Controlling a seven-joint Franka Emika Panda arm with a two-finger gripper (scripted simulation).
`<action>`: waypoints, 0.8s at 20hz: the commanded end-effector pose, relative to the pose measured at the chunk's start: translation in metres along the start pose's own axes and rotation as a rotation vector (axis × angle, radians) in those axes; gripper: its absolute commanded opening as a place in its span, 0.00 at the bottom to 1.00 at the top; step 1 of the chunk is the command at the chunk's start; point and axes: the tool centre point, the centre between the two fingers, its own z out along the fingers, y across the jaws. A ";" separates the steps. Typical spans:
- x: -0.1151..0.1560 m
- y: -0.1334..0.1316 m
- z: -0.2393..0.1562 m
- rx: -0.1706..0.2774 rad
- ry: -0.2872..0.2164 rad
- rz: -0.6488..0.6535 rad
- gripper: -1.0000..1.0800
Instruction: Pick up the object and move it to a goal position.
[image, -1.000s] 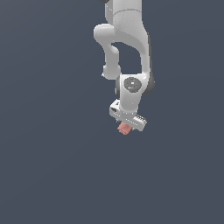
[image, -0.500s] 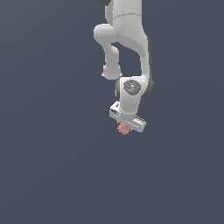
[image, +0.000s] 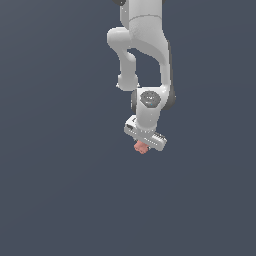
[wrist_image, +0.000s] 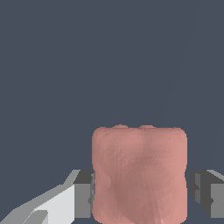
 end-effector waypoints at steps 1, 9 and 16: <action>0.002 0.004 -0.004 0.000 0.000 0.001 0.00; 0.018 0.038 -0.038 0.001 0.000 0.001 0.00; 0.044 0.095 -0.093 0.002 -0.001 0.001 0.00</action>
